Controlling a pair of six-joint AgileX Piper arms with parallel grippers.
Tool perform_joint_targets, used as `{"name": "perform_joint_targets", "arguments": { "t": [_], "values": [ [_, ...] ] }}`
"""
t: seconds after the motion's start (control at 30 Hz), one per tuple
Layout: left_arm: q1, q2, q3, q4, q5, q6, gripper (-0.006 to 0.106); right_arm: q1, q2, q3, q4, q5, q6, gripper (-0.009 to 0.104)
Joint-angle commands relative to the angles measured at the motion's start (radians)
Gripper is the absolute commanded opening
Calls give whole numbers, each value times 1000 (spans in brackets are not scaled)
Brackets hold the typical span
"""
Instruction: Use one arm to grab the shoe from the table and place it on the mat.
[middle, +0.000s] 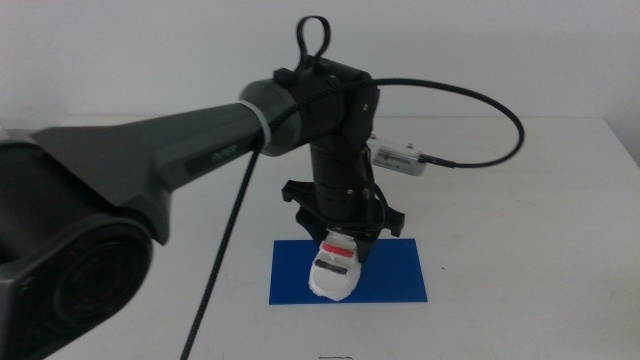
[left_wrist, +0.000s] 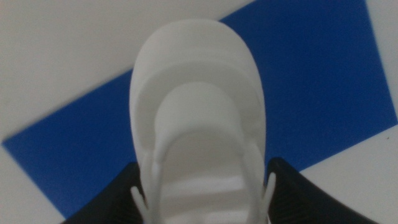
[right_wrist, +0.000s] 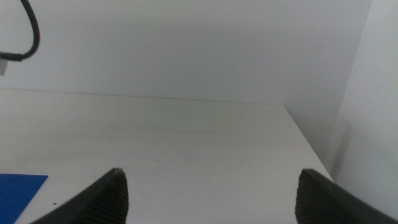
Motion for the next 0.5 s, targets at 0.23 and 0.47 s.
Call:
{"name": "perform_joint_targets", "arguments": {
  "t": [0.23, 0.47],
  "values": [
    [-10, -37, -56, 8, 107, 485, -1, 2, -19, -19, -9, -76, -4, 94],
    [-10, -37, -56, 8, 107, 939, -1, 2, -19, -19, -9, -76, -4, 94]
  ]
}}
